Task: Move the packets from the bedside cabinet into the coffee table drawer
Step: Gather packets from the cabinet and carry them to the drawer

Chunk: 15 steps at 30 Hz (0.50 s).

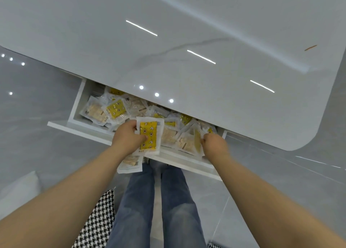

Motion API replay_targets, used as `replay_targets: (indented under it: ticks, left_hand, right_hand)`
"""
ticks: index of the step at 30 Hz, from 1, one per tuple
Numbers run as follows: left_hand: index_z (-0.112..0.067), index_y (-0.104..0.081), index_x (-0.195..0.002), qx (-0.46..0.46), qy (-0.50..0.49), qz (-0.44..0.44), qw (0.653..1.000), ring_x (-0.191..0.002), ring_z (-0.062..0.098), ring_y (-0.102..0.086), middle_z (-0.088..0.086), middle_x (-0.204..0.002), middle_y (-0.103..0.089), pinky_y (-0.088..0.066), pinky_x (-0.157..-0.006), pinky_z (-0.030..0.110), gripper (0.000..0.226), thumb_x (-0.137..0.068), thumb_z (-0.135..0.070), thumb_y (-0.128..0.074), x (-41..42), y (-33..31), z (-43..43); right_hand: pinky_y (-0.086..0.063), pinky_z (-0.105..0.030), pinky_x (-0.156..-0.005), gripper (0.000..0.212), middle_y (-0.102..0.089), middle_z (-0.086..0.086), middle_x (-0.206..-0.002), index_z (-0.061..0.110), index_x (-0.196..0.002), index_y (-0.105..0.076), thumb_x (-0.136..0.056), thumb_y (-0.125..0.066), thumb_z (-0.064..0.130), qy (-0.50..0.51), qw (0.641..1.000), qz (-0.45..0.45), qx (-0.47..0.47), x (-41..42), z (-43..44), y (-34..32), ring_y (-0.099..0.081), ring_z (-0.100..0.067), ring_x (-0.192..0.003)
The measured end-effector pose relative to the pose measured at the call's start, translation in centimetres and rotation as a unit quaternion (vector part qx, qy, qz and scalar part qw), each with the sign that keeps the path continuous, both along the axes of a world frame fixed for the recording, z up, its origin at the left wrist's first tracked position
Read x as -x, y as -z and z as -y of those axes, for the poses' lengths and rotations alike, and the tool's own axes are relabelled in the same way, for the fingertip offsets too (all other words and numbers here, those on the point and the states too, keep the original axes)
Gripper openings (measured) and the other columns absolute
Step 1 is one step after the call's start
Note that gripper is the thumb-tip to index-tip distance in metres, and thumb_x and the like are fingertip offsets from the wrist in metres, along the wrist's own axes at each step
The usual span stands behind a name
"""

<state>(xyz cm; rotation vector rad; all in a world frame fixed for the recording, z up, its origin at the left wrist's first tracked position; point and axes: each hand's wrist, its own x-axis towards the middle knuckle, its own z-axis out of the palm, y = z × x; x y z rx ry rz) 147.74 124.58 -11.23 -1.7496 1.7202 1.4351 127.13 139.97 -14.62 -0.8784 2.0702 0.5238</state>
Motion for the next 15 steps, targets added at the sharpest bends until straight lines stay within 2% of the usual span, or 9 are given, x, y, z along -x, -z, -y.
replay_targets:
  ticks: [5,8,10,11,13,15]
  left_hand:
    - [-0.020,-0.062,-0.111,-0.007,-0.006,-0.024,1.000,-0.099,0.023,-0.062,0.005,-0.111,-0.065,-0.049,-0.086,0.036,0.034,-0.079,-0.014,-0.072,1.9,1.5,-0.1]
    - [-0.016,-0.060,-0.116,-0.030,-0.025,-0.044,0.998,-0.101,0.023,-0.062,0.004,-0.110,-0.067,-0.050,-0.089,0.038,0.036,-0.081,-0.012,-0.070,2.9,2.3,-0.5]
    - [-0.015,-0.060,-0.116,-0.051,-0.045,-0.054,0.996,-0.102,0.024,-0.063,0.005,-0.111,-0.067,-0.051,-0.091,0.042,0.036,-0.081,-0.010,-0.070,3.5,2.8,-0.7]
    - [-0.014,-0.060,-0.116,-0.057,-0.048,-0.055,0.996,-0.102,0.025,-0.063,0.006,-0.111,-0.067,-0.052,-0.092,0.043,0.037,-0.081,-0.009,-0.070,3.7,3.1,-0.8]
    - [-0.012,-0.059,-0.117,-0.056,-0.044,-0.045,0.996,-0.104,0.027,-0.063,0.008,-0.112,-0.066,-0.051,-0.092,0.043,0.038,-0.081,-0.007,-0.070,4.0,3.6,-0.9]
    - [-0.011,-0.058,-0.118,-0.045,-0.040,-0.027,0.998,-0.104,0.027,-0.062,0.008,-0.113,-0.066,-0.051,-0.091,0.040,0.039,-0.081,-0.007,-0.069,4.1,4.0,-1.1]
  right_hand:
    - [-0.038,-0.029,-0.066,0.021,-0.061,-0.014,-0.095,0.010,-0.091,-0.058,-0.100,-0.041,0.020,0.057,0.998,0.031,-0.010,1.2,-0.7,0.3,-0.057,-0.029,-0.084]
    - [-0.037,-0.029,-0.066,0.026,-0.054,-0.010,-0.086,0.011,-0.080,-0.050,-0.100,-0.040,0.024,0.082,0.995,0.064,-0.001,1.3,-1.0,0.4,-0.049,-0.024,-0.078]
    - [-0.038,-0.030,-0.065,0.033,-0.055,-0.009,-0.081,0.014,-0.071,-0.046,-0.100,-0.041,0.029,0.120,0.991,0.061,0.009,1.3,-1.3,0.8,-0.052,-0.027,-0.079]
    - [-0.039,-0.030,-0.066,0.032,-0.058,-0.011,-0.084,0.013,-0.075,-0.049,-0.100,-0.042,0.032,0.139,0.989,0.051,0.011,1.3,-1.5,0.9,-0.056,-0.030,-0.083]
    - [-0.040,-0.031,-0.069,0.027,-0.063,-0.016,-0.104,0.007,-0.102,-0.055,-0.099,-0.044,0.032,0.158,0.987,0.030,0.008,1.2,-1.9,1.1,-0.059,-0.033,-0.098]
    - [-0.043,-0.032,-0.075,0.034,-0.061,-0.016,-0.117,0.006,-0.122,-0.049,-0.098,-0.046,0.030,0.146,0.989,0.025,-0.007,1.0,-2.3,1.1,-0.058,-0.032,-0.108]
